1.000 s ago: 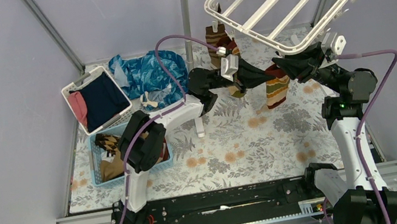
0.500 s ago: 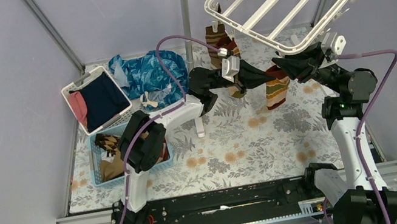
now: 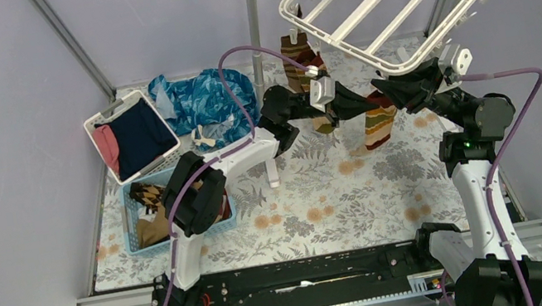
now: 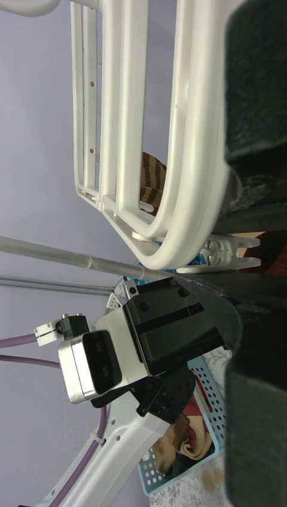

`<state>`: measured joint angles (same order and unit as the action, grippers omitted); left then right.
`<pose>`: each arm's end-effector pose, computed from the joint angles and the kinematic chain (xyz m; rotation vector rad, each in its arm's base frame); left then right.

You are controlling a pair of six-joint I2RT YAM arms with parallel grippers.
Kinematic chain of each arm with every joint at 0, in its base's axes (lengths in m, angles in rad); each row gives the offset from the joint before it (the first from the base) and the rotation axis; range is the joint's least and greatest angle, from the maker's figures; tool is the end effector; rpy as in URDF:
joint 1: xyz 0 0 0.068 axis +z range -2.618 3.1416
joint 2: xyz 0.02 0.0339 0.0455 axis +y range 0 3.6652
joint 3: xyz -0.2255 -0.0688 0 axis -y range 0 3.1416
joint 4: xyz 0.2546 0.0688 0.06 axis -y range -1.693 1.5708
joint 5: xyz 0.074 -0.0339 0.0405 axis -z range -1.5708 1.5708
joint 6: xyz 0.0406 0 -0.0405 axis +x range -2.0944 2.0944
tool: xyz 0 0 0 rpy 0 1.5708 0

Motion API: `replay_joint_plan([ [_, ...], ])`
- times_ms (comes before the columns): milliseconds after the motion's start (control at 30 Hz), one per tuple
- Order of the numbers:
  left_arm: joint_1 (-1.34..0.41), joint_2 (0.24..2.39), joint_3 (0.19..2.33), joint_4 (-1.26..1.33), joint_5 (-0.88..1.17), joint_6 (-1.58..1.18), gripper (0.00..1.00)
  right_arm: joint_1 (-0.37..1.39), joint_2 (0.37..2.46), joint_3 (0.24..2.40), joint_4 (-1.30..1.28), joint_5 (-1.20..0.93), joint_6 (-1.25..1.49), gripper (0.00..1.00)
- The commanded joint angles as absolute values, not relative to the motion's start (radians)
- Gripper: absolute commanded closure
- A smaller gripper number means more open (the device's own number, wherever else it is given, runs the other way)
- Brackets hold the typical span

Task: Clip the socks to the hanger
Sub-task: Clamp the sock onto the hanger.

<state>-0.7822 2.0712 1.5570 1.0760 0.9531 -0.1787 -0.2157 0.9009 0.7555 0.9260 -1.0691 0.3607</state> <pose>0.3043 -0.3490 0.2903 1.1910 0.6776 -1.2960 0.2099 -0.0095 0.3786 -0.7713 0.9757 0.5474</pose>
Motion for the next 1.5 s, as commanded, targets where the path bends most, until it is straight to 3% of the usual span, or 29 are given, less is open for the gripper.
replay_joint_plan([
  [0, -0.787, 2.058, 1.600, 1.043, 0.963, -0.124, 0.98, -0.207, 0.895, 0.769, 0.968, -1.132, 0.376, 0.89],
  [467, -0.785, 2.047, 1.598, 1.064, 1.012, -0.127, 0.98, -0.207, 0.897, 0.774, 0.971, -1.150, 0.372, 0.89],
  [900, -0.779, 2.037, 1.578, 1.024, 0.895, -0.166, 0.98, -0.207, 0.896, 0.780, 0.977, -1.166, 0.397, 0.89],
  [1467, -0.775, 2.036, 1.572, 1.196, 0.959, -0.353, 0.98, -0.207, 0.897, 0.773, 0.974, -1.177, 0.397, 0.89],
])
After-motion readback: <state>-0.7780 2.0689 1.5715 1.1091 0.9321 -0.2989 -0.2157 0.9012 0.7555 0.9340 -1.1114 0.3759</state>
